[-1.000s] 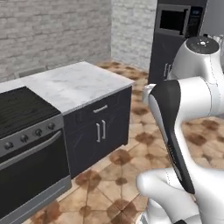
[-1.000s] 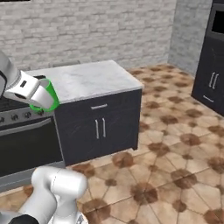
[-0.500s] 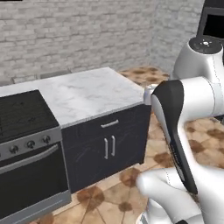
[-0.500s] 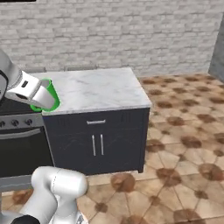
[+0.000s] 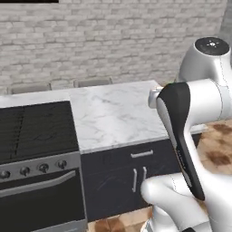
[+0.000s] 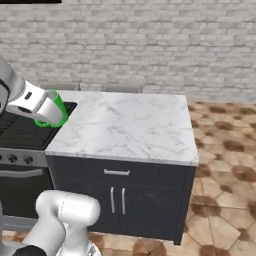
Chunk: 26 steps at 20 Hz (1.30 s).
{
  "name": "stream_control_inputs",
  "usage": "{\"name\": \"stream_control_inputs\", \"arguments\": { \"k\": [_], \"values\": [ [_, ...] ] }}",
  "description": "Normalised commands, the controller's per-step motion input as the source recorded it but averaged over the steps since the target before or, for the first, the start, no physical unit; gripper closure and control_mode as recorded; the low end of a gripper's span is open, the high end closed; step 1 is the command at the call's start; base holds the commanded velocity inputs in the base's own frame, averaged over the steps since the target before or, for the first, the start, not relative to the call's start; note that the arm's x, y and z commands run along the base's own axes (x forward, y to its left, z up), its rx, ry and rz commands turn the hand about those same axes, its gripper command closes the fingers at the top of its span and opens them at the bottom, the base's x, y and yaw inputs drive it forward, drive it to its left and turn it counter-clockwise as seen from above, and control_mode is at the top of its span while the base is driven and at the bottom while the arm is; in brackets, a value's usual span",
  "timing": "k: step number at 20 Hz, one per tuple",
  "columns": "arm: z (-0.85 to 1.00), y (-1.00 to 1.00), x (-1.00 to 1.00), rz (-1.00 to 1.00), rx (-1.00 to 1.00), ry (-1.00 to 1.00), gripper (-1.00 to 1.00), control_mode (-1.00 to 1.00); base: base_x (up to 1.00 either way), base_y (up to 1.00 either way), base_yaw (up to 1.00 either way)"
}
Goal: Clear the mugs and bowl far away from the sink.
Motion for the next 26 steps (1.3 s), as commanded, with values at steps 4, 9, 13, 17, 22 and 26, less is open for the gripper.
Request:
{"name": "stream_control_inputs", "arguments": {
  "k": [4,9,13,17,22,26],
  "values": [
    [0.0,0.0,0.0,0.0,0.0,0.0,1.0,1.0,0.93,-0.01,0.23],
    [0.0,0.0,0.0,0.0,0.0,0.0,1.0,1.0,0.89,-0.07,0.18],
    [0.0,0.0,0.0,0.0,0.0,0.0,1.0,1.0,0.65,-0.13,0.13],
    [0.0,0.0,0.0,0.0,0.0,0.0,1.0,1.0,0.44,-0.16,0.23],
    [0.0,0.0,0.0,0.0,0.0,0.0,1.0,1.0,0.36,-0.19,0.37],
    [0.0,0.0,0.0,0.0,0.0,0.0,1.0,1.0,0.33,-0.26,0.31]
  ]
}}
